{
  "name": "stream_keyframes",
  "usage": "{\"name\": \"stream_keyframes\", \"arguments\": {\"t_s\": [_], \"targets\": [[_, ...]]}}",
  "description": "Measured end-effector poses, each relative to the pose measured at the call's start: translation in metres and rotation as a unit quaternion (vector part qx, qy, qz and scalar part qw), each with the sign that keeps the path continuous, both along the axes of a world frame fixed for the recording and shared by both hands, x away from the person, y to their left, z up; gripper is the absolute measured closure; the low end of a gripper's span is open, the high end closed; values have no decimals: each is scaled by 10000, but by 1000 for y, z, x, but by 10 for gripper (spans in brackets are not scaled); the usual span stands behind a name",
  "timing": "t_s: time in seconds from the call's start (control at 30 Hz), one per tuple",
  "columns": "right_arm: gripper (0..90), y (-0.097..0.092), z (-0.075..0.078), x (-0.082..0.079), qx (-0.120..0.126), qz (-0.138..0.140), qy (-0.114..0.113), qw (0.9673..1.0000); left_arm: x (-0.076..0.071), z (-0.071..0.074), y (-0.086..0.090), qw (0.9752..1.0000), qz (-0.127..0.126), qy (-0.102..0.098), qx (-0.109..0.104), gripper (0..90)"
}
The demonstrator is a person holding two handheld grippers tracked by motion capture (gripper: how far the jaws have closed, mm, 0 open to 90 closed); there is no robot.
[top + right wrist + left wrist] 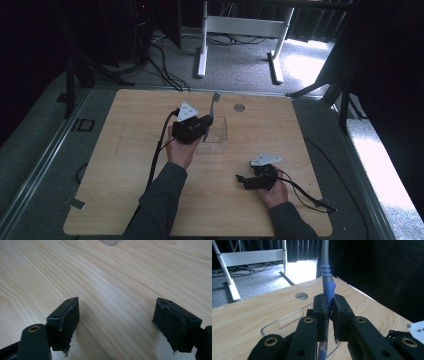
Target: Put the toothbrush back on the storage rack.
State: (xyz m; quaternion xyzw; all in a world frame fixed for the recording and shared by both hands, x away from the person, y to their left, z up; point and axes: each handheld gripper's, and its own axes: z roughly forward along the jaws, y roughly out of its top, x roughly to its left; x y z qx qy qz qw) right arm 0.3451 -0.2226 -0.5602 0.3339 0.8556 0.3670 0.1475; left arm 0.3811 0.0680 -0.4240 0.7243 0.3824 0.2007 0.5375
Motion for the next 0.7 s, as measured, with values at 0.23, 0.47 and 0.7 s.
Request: {"name": "stream_keyframes", "arguments": {"t_s": [0.23, 0.47, 0.7], "targets": [[206, 0, 0, 0, 1, -1, 1, 10000, 2, -1, 1, 10000, 27, 23, 24, 819], [206, 0, 0, 0, -1, 1, 0, 10000, 4, -2, 2, 10000, 43, -11, 8, 819], [206, 0, 0, 0, 1, 2, 0, 10000, 7, -4, 2, 10000, 35, -66, -5, 818]]}}
